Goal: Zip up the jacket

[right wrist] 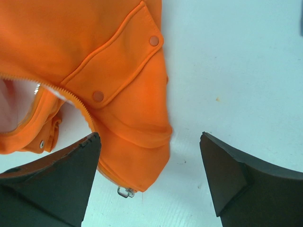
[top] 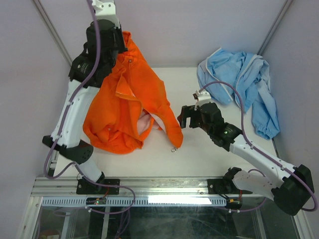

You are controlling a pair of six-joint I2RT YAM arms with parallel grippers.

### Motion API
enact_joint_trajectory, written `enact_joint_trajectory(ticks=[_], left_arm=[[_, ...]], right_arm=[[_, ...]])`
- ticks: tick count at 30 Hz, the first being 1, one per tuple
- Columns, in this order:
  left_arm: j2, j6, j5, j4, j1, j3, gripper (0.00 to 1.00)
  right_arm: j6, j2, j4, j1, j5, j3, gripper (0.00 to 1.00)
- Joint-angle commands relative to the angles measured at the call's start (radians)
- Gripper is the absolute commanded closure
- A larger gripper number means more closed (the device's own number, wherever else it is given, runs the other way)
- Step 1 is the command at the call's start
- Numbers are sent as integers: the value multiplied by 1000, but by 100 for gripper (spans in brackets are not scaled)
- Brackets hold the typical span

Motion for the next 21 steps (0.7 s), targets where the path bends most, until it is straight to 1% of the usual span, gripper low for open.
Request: enact_joint_trajectory(ticks=[1,2,5,6,7,9,10,11,12,13,15,17,19,21], left_arm=[[158,78,62,172,148,15,100],[189,98,47,219,167,16,100],[299,111,63,275,224,60,93],[330,112,64,287,237,77,82],[352,118,53,304,247,82,73],[378,126,30,309,254,79,68],[375,117,29,301,255,69,63],[353,105,40,294,255,32,53],[322,83,58,288,255,-13,46],[287,59,82,282,254,-64,42],[182,-9,158,274,250,-196,37],[63,-90,219,277,237,-363,31],[-43,-165,211,270,204,-522,24],[-143,-260,236,251,179,-673,22]], right_arm=[[-16,66,96,6,-122,18,12],[-12,83,112,6,-140,10,12],[-9,142,155,7,-183,-6,12],[-11,164,168,7,-193,-9,12],[-14,186,177,10,-203,-8,12],[-27,231,192,15,-222,-1,12],[-33,253,203,18,-228,2,12],[-41,276,213,21,-232,6,12],[-45,297,221,24,-236,11,12],[-51,321,233,26,-239,17,11],[-58,362,247,31,-254,37,11],[-65,398,258,37,-261,55,9],[-77,431,268,44,-267,69,8],[-78,457,276,48,-267,78,8]])
